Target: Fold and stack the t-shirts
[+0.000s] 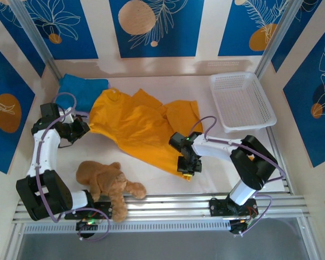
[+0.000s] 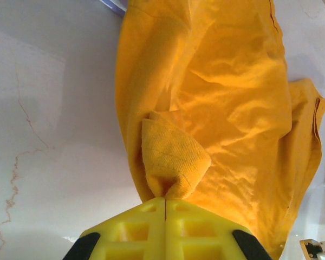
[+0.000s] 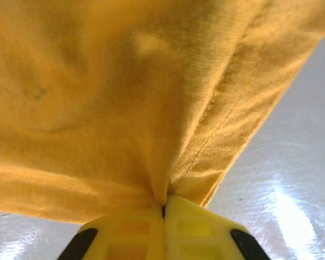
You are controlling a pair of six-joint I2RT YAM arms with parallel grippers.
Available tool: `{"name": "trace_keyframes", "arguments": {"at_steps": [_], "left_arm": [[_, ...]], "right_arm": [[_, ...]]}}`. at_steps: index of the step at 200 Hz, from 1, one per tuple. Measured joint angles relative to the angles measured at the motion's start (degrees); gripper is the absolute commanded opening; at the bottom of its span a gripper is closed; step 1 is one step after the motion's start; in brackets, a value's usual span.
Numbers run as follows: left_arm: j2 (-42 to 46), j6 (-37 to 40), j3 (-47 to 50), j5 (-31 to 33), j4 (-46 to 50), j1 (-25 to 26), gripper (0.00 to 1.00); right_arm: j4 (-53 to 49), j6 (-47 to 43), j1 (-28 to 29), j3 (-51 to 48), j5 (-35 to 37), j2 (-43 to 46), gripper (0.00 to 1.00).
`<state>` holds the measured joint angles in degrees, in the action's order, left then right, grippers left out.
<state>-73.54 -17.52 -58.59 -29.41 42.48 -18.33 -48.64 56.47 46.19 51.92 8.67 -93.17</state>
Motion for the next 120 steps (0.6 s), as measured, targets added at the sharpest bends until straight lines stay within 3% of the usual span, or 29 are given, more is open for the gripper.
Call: {"name": "trace_keyframes", "arguments": {"at_steps": [49, 93, 120], "left_arm": [[0.0, -0.2, -5.9, -1.5, 1.1, 0.1, 0.0], [0.0, -2.0, -18.8, -3.8, 2.1, 0.5, 0.0], [-1.0, -3.7, -29.5, -4.9, 1.8, 0.9, 0.0]], "right_arm": [[-6.1, 0.0, 0.3, 6.4, 4.7, 9.3, 0.0], [-11.2, -2.6, -0.9, 20.6, 12.2, 24.5, 0.0], [-14.1, -6.3, -2.0, 31.8, 17.2, 27.7, 0.0]]}}
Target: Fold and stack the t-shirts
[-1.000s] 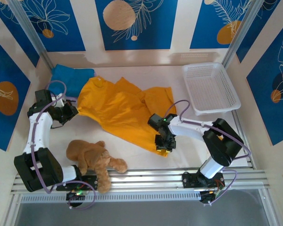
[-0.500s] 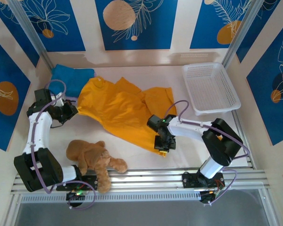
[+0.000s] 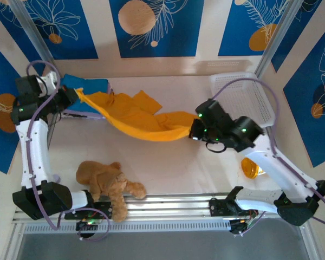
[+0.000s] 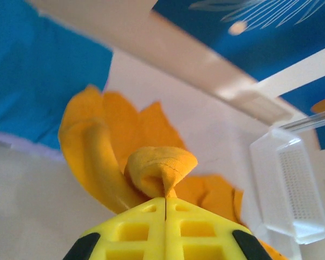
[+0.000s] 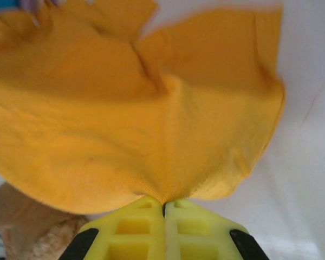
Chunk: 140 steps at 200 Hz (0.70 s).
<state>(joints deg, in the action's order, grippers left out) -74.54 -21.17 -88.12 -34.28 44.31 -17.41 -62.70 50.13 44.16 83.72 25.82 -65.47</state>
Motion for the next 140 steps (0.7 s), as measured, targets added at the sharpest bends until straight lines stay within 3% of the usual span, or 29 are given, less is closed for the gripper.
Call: {"name": "trace_keyframes", "arguments": {"at_steps": [23, 53, 93, 140], "left_arm": [[-1.6, -0.4, -8.0, -1.4, -1.3, 0.5, 0.0], [-1.7, -2.0, -9.7, -4.4, -5.4, 1.6, 0.0], [-1.8, -5.3, -11.0, -6.9, -12.2, 5.3, 0.0], [-2.4, -4.9, -19.5, -7.8, -13.0, 9.3, 0.0]], "right_arm": [[-1.7, -3.6, -0.1, 9.9, 3.7, 0.0, 0.0], [-2.1, -7.3, 0.9, 18.3, 7.3, 0.1, 0.0], [-2.4, -10.8, 3.2, 24.1, 10.6, 0.1, 0.0], [-1.3, -15.2, 9.1, 28.6, 15.8, 0.5, 0.0]]}}
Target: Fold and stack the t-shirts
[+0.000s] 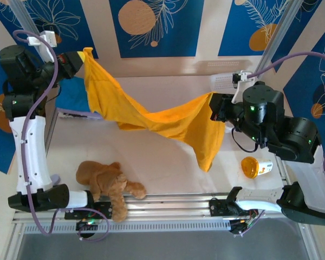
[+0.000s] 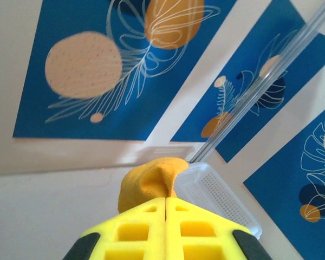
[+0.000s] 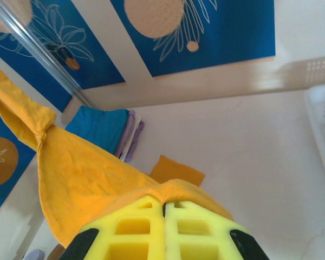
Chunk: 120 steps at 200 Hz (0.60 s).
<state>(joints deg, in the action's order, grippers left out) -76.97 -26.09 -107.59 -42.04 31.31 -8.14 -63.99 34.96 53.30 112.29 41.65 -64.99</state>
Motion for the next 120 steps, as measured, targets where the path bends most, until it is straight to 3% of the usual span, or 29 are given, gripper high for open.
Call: {"name": "trace_keyframes", "arguments": {"at_steps": [47, 120], "left_arm": [[3.3, 1.1, -3.1, 3.8, 0.9, 0.0, 0.0], [8.3, 2.2, -8.2, 9.5, 4.1, 0.0, 0.0]], "right_arm": [[0.7, -3.5, 4.1, 2.0, 5.2, 2.8, 0.0], [0.2, -4.0, 4.5, 2.0, 6.5, 9.7, 0.0]]}}
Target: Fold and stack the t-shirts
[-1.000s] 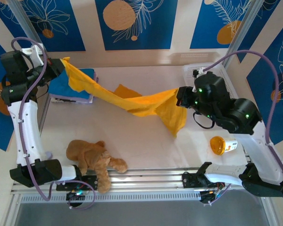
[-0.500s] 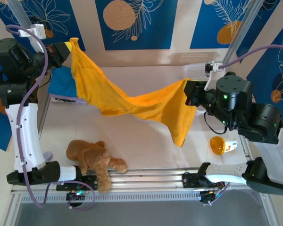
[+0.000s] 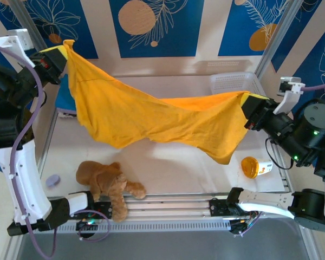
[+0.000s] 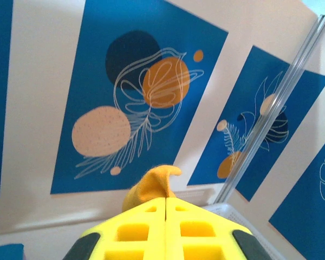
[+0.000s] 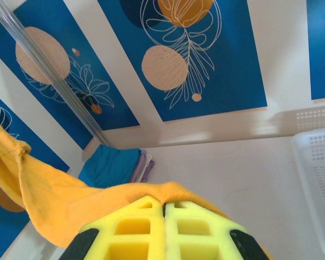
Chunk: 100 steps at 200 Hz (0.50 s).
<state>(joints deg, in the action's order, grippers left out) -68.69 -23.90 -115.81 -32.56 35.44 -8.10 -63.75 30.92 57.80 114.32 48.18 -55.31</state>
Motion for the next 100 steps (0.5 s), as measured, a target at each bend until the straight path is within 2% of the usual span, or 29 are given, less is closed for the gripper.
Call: {"name": "trace_keyframes", "arguments": {"at_steps": [40, 77, 100], "left_arm": [[0.1, -1.2, -6.0, 2.0, -0.2, 0.0, 0.0], [-4.9, -4.3, -15.5, 2.3, -1.6, 0.0, 0.0], [-6.2, -4.8, -17.0, 2.6, -2.0, 0.0, 0.0]], "right_arm": [[-0.2, -0.6, 0.0, 0.5, -1.0, 0.1, 0.0], [-0.2, -1.5, 0.0, 0.9, -1.6, 0.1, 0.0], [-0.1, -2.4, 0.0, 0.9, -1.5, 0.1, 0.0]]}}
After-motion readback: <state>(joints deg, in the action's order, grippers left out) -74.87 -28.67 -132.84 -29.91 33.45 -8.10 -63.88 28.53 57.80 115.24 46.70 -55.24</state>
